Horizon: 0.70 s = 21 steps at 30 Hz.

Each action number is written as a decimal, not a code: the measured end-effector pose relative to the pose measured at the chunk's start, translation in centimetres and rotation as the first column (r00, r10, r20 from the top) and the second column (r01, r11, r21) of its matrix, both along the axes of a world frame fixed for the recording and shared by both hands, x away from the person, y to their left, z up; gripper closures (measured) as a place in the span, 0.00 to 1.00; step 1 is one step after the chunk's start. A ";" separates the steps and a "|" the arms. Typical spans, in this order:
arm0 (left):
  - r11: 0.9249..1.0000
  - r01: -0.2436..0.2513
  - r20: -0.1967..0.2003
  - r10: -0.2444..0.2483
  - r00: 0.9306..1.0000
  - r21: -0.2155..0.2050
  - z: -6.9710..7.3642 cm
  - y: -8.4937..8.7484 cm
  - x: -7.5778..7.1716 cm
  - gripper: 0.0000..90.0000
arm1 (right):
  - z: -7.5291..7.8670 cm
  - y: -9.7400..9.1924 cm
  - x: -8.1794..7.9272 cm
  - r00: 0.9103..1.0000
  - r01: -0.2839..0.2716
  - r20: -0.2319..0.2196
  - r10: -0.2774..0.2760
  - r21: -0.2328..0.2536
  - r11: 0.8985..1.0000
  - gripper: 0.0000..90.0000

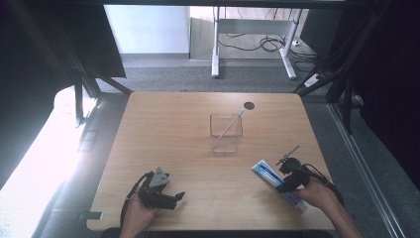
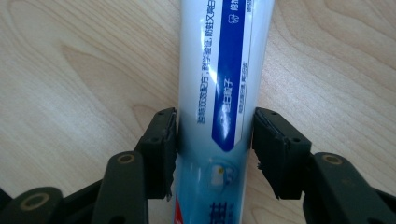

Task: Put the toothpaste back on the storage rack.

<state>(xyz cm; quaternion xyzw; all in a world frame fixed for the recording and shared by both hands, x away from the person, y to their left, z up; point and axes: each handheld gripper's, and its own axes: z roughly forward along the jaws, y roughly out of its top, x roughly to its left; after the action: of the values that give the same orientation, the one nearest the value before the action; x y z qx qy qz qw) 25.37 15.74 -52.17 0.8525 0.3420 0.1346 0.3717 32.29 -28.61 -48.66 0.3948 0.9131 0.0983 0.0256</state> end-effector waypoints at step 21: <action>1.000 0.003 -0.001 -0.003 1.000 0.005 0.0 0.0 0.0 0.15 | 0.0 0.9 1.1 0.998 0.010 -0.068 -0.013 -0.051 0.999 0.80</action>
<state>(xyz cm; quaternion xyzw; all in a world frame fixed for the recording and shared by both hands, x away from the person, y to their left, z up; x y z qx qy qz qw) 25.38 15.70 -52.20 0.8540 0.3404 0.1344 0.3697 33.36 -27.71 -48.63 0.4023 0.9134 0.0614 0.0049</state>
